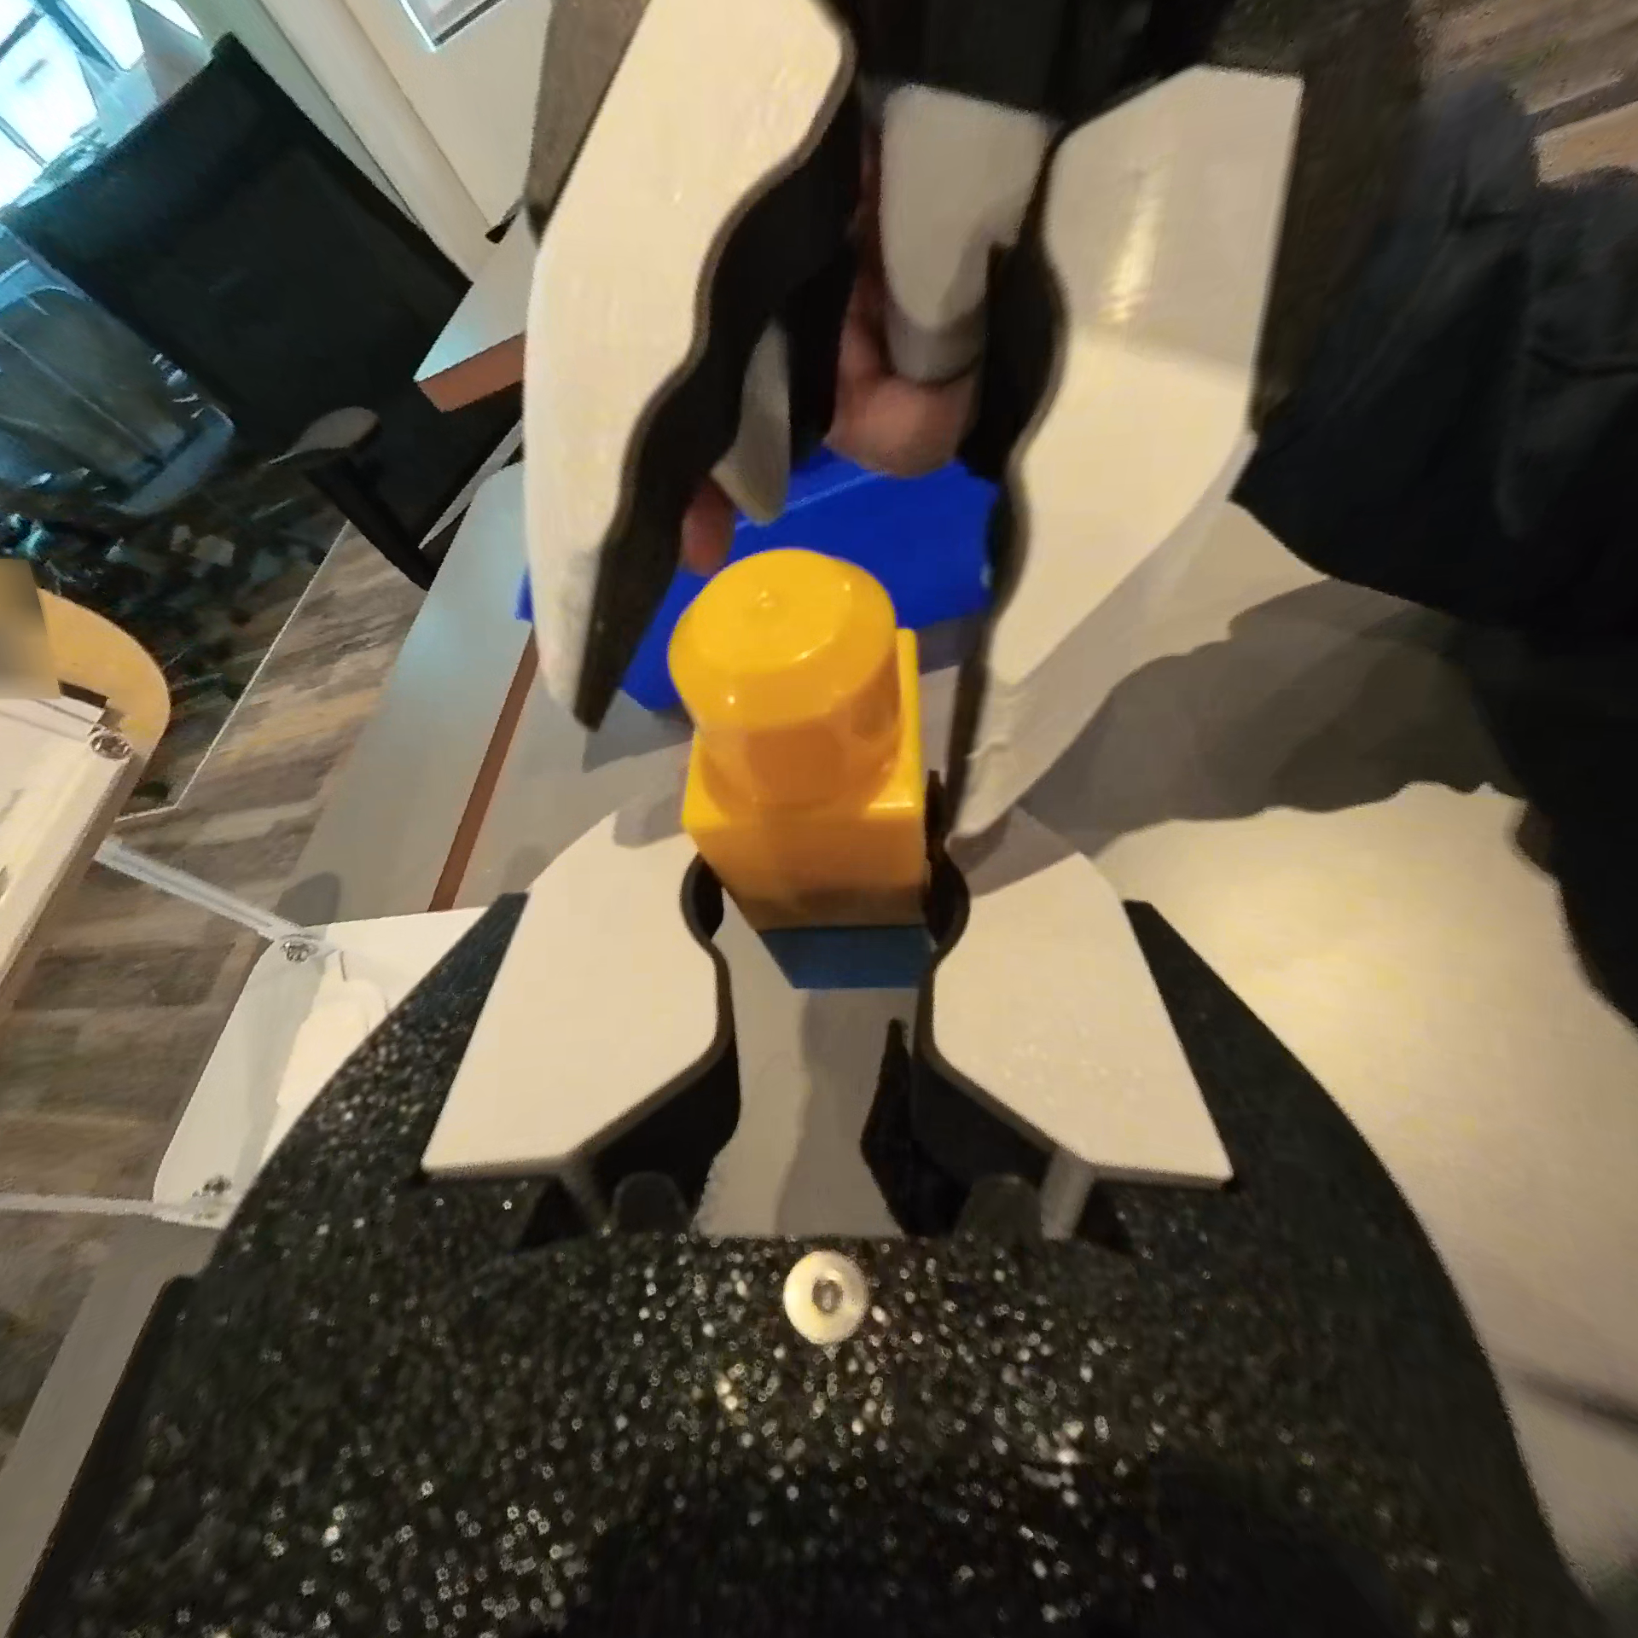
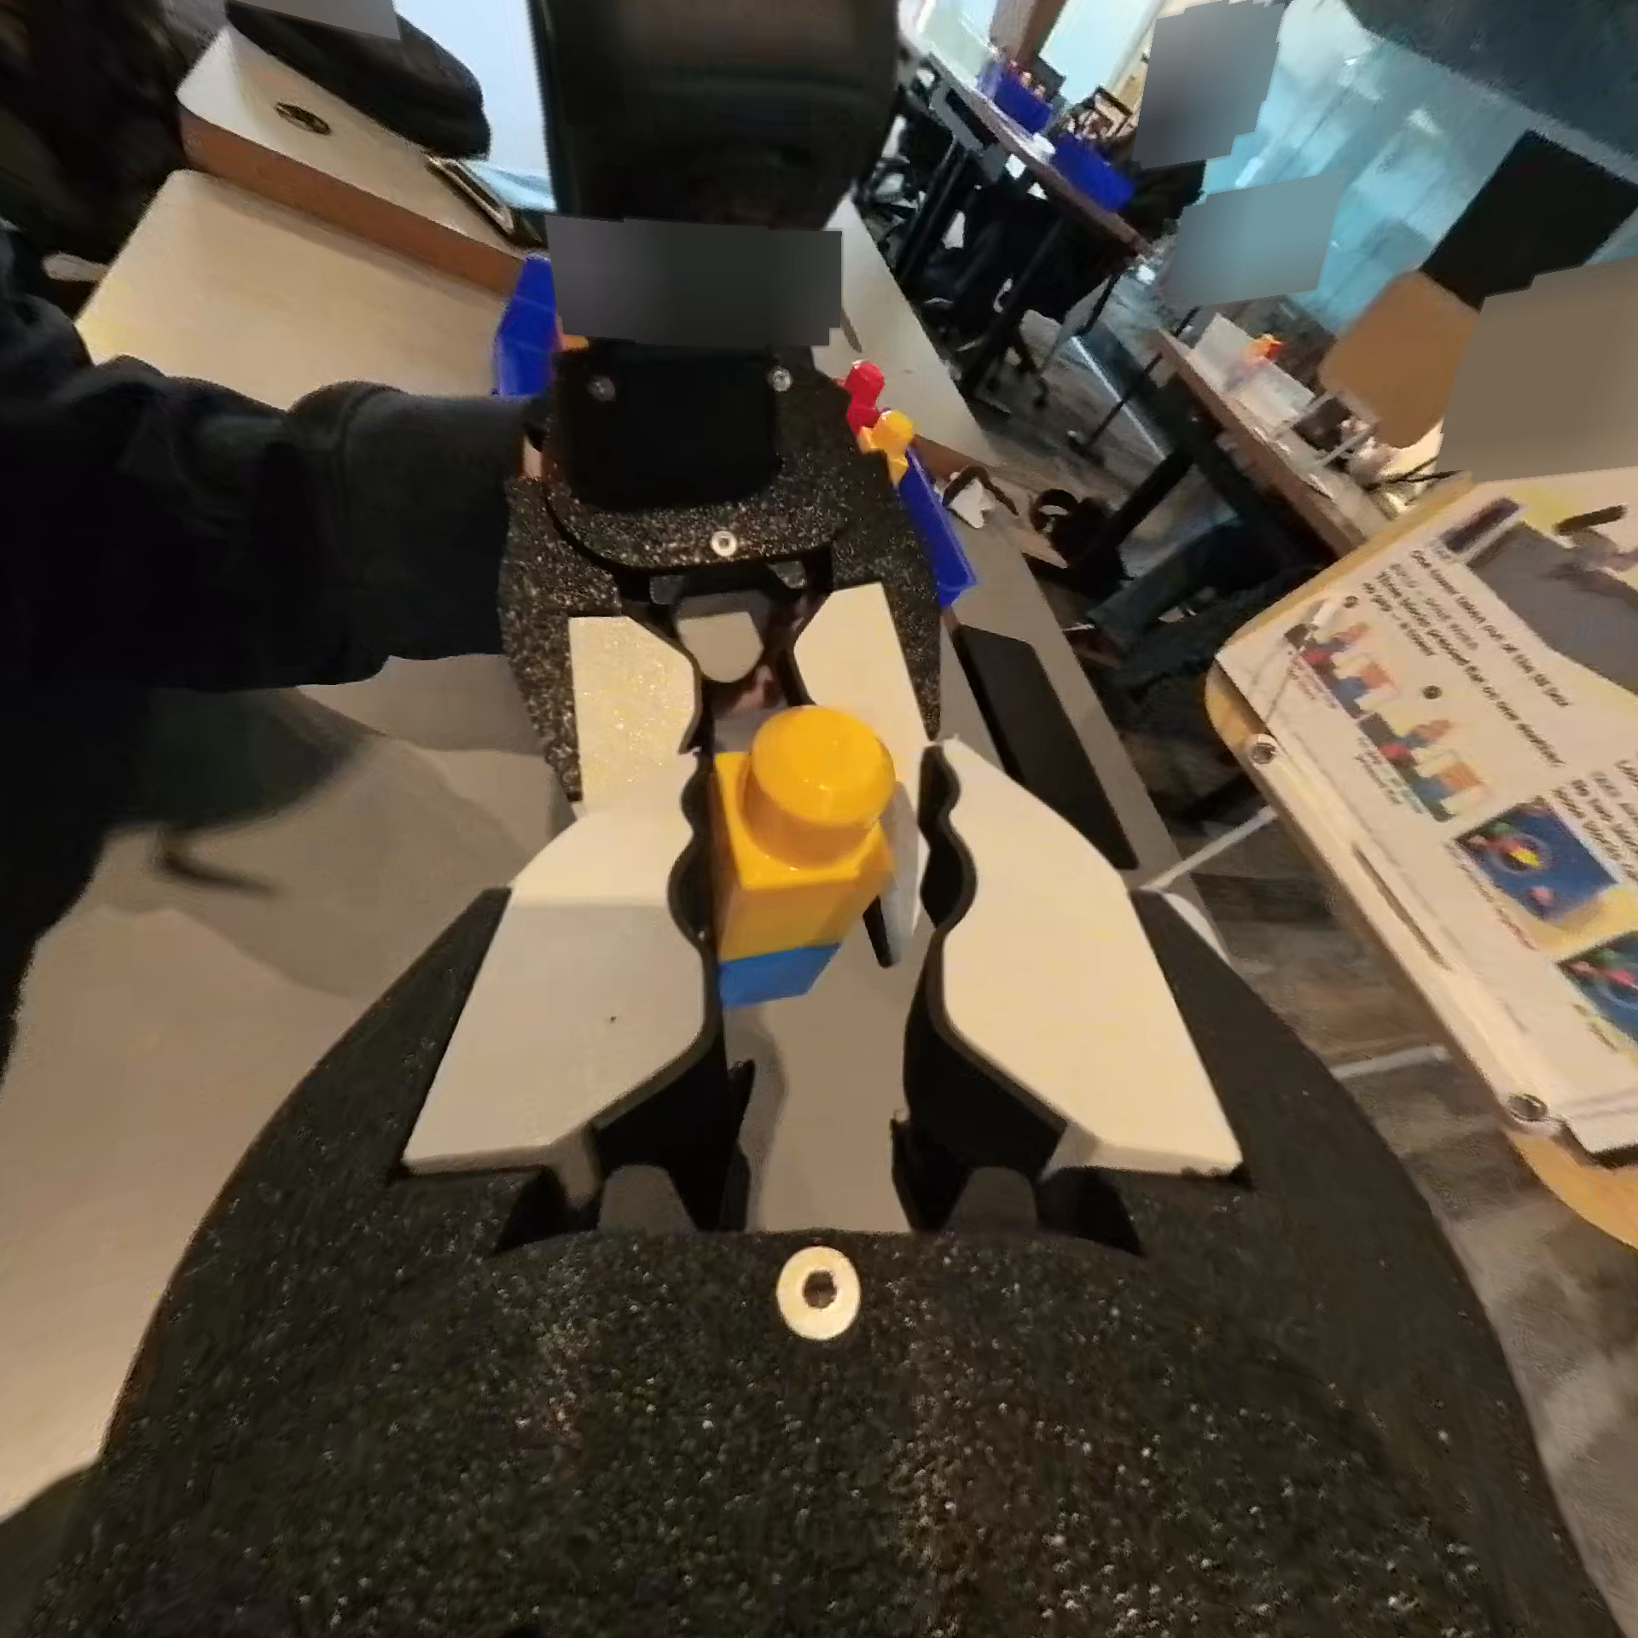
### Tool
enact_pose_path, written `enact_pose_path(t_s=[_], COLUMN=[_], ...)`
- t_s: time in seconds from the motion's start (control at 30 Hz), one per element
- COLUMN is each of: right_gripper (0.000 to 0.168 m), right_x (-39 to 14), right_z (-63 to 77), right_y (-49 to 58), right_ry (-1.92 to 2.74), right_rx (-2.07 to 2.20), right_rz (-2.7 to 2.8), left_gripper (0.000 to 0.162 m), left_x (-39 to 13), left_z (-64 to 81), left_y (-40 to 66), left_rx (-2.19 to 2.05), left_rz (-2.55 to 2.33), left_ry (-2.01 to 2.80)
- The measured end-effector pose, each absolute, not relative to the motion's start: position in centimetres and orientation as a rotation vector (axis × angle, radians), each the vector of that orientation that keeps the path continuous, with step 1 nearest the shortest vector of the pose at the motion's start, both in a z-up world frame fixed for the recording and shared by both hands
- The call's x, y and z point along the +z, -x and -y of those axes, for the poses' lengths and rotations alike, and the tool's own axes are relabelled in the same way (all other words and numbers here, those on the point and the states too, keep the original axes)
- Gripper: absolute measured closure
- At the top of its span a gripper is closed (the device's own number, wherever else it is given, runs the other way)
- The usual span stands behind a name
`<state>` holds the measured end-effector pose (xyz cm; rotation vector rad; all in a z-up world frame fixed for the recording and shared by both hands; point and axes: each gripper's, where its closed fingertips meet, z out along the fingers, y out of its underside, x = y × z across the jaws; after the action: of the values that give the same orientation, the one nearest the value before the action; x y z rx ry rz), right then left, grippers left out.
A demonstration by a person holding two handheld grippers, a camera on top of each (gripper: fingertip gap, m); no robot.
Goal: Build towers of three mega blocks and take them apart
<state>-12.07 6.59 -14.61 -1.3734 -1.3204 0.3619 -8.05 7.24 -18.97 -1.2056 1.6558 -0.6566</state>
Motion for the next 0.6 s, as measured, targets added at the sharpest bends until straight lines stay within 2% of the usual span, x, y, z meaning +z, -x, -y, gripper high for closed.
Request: enact_pose_path(t_s=[0.17, 0.3, 0.33, 0.43, 0.5, 0.53, 0.6], right_gripper=[0.132, 0.133, 0.133, 0.133, 0.133, 0.128, 0.107], right_x=[-14.8, -13.4, -13.2, -12.8, -12.6, -12.5, -13.1], right_z=[-6.6, -6.9, -6.9, -7.1, -7.1, -7.0, -7.0], right_y=[12.2, 11.6, 11.4, 10.9, 10.7, 10.7, 10.7], right_ry=[1.373, 1.348, 1.344, 1.329, 1.336, 1.339, 1.394], right_rx=[0.382, 0.451, 0.465, 0.470, 0.494, 0.526, 0.556], right_rz=[1.332, 1.239, 1.224, 1.193, 1.167, 1.154, 1.166], left_gripper=[0.119, 0.086, 0.087, 0.117, 0.119, 0.120, 0.122], left_x=[-18.5, -19.9, -20.1, -19.7, -19.4, -19.1, -18.7], left_z=[-7.7, -10.0, -10.0, -9.6, -9.8, -9.9, -9.8], left_y=[7.8, 8.2, 8.1, 7.5, 7.4, 7.4, 7.4], left_rx=[-0.655, -0.495, -0.499, -0.539, -0.546, -0.545, -0.540], left_rz=[-1.598, -1.570, -1.575, -1.572, -1.542, -1.532, -1.520], left_ry=[1.209, 1.304, 1.300, 1.231, 1.226, 1.215, 1.185])
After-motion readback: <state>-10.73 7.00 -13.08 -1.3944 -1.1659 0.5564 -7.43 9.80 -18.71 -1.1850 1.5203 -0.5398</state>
